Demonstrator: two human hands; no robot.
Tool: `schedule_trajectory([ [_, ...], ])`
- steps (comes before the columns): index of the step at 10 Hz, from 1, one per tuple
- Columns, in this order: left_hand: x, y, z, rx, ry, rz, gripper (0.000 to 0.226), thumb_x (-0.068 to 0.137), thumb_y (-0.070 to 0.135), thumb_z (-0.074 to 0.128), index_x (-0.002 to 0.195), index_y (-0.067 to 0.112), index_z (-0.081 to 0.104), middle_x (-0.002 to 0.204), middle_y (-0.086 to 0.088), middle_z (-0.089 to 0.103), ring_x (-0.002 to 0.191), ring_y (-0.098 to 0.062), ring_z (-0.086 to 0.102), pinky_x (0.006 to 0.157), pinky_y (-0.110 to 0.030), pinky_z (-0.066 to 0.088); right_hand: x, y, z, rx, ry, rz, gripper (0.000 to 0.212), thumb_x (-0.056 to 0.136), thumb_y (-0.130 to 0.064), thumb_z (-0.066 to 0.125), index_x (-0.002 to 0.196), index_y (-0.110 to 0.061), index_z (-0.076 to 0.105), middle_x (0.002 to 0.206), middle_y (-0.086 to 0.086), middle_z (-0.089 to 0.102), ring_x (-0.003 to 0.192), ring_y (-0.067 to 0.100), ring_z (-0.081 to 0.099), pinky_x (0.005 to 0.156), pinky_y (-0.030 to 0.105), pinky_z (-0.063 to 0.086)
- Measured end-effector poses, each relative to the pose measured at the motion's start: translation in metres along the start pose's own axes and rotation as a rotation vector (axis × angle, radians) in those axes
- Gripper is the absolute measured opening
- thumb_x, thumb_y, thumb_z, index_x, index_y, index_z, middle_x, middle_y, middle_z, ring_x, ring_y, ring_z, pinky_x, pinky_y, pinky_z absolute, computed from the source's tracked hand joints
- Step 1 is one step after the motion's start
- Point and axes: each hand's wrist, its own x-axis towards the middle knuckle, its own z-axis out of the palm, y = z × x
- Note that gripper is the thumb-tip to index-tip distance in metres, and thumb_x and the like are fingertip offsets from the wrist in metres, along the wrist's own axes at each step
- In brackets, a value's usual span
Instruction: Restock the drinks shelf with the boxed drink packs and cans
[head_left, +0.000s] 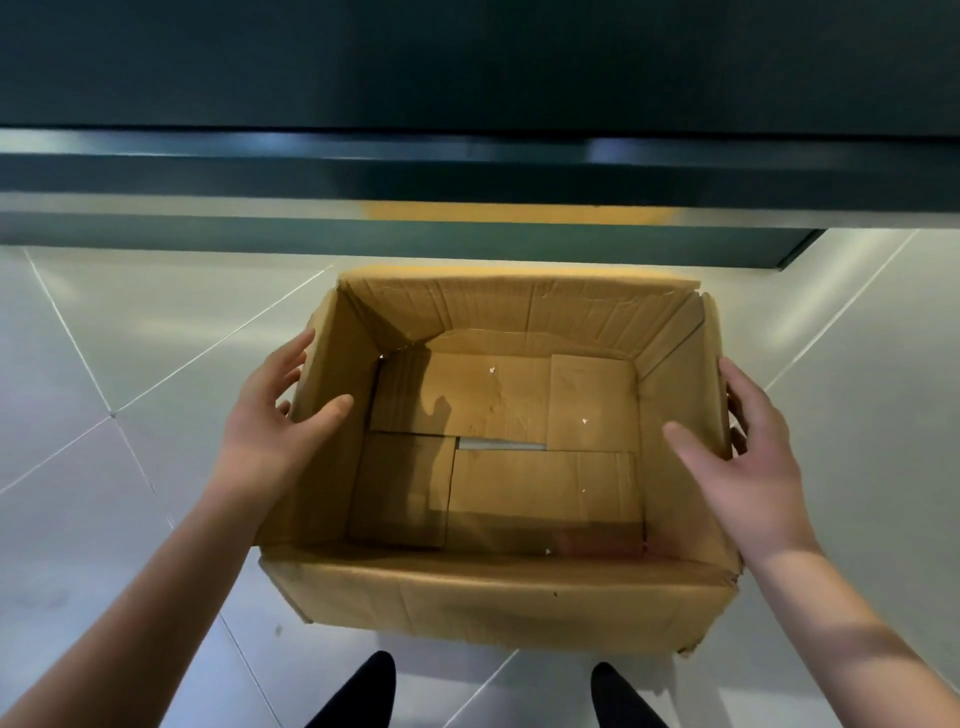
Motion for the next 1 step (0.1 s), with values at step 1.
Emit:
schedule_trajectory([
  [1,-0.001,0.018,-0.0037,-0.032,0.001,0.027,0.074,0.084,0.027,0.08,0.143,0.052,0.044,0.145,0.009,0.051,0.135,-0.009,0.047,0.11,-0.034,0.04,0.003,-0.0118,0.0,0.032,0.049,-0.028,0.072,0.087,-0.03,0.079,0.151,-0.039,0.045,0.153,-0.009,0.045,0.139,0.013,0.047,0.117,0.04,0.04],
])
